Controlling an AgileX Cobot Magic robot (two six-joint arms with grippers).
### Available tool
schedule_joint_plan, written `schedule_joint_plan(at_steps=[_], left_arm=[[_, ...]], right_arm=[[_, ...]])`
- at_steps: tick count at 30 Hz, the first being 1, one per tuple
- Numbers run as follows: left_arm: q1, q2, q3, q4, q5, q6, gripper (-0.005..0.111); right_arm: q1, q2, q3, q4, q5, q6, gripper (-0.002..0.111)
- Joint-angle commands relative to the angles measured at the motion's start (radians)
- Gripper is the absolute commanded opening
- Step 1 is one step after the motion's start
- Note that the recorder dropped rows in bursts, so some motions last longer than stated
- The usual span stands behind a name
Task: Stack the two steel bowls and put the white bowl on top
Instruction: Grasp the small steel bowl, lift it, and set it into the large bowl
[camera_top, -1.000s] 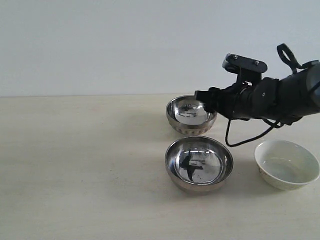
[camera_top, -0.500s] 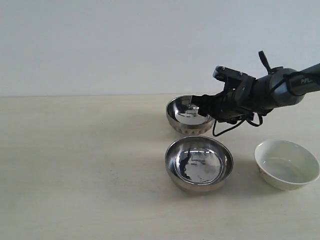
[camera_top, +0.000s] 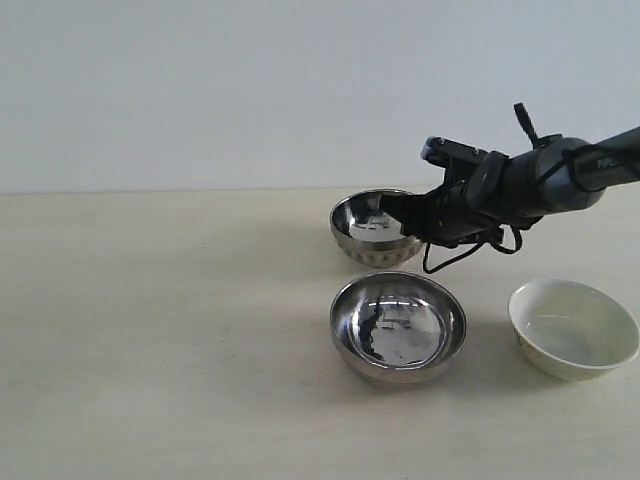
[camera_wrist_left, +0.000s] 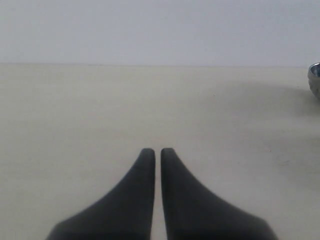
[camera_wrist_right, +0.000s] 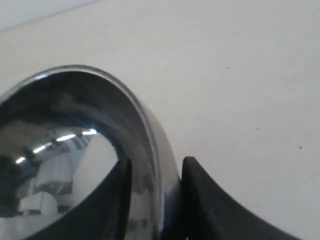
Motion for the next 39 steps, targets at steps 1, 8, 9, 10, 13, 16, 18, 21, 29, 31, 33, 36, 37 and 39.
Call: schedule_joint_plan(at_steps=[1, 8, 9, 10, 13, 16, 18, 21, 29, 31, 33, 36, 37, 39], left_arm=[[-0.005, -0.003, 0.003, 0.0, -0.008, -0.005, 0.004], [-0.005, -0.003, 0.003, 0.0, -0.008, -0.005, 0.004], [-0.005, -0.003, 0.003, 0.0, -0.008, -0.005, 0.004], [-0.005, -0.003, 0.003, 0.0, -0.008, -0.005, 0.004], [-0.005, -0.003, 0.003, 0.0, -0.008, -0.005, 0.004], [-0.005, -0.003, 0.003, 0.0, -0.008, -0.005, 0.004], [-0.005, -0.003, 0.003, 0.0, -0.008, -0.005, 0.004], [-0.005, -0.003, 0.003, 0.0, -0.008, -0.005, 0.004], [-0.005, -0.003, 0.003, 0.0, -0.008, -0.005, 0.004], [-0.005, -0.003, 0.003, 0.0, -0.008, -0.005, 0.004], [-0.005, -0.003, 0.003, 0.0, -0.008, -0.005, 0.004], [-0.005, -0.003, 0.003, 0.0, -0.008, -0.005, 0.004], [-0.005, -0.003, 0.003, 0.0, -0.008, -0.005, 0.004], [-0.005, -0.003, 0.003, 0.0, -0.008, -0.005, 0.004]], right_arm=[[-0.001, -0.106, -0.006, -0.009, 0.09, -0.04, 0.0], [-0.001, -0.349, 0.179, -0.009, 0.093, -0.09, 0.0], [-0.001, -0.375, 0.214, -0.009, 0.08, -0.09, 0.0], [-0.001, -0.42, 0.275, -0.009, 0.061, -0.1, 0.0], [-0.001, -0.505, 0.379, -0.009, 0.061, -0.137, 0.0], [-0.001, -0.562, 0.433, -0.009, 0.11, -0.164, 0.0], [-0.001, -0.596, 0.479, -0.009, 0.134, -0.168, 0.0], [-0.001, -0.621, 0.522, -0.009, 0.147, -0.181, 0.0], [0.051, -0.636, 0.607, 0.006, 0.115, -0.192, 0.0], [0.086, -0.634, 0.607, 0.006, 0.099, -0.195, 0.0], [0.118, -0.634, 0.607, 0.006, 0.074, -0.195, 0.0], [0.141, -0.632, 0.607, 0.006, 0.045, -0.195, 0.0], [0.141, -0.632, 0.607, 0.006, 0.045, -0.191, 0.0], [0.138, -0.632, 0.607, -0.003, 0.046, -0.194, 0.0]])
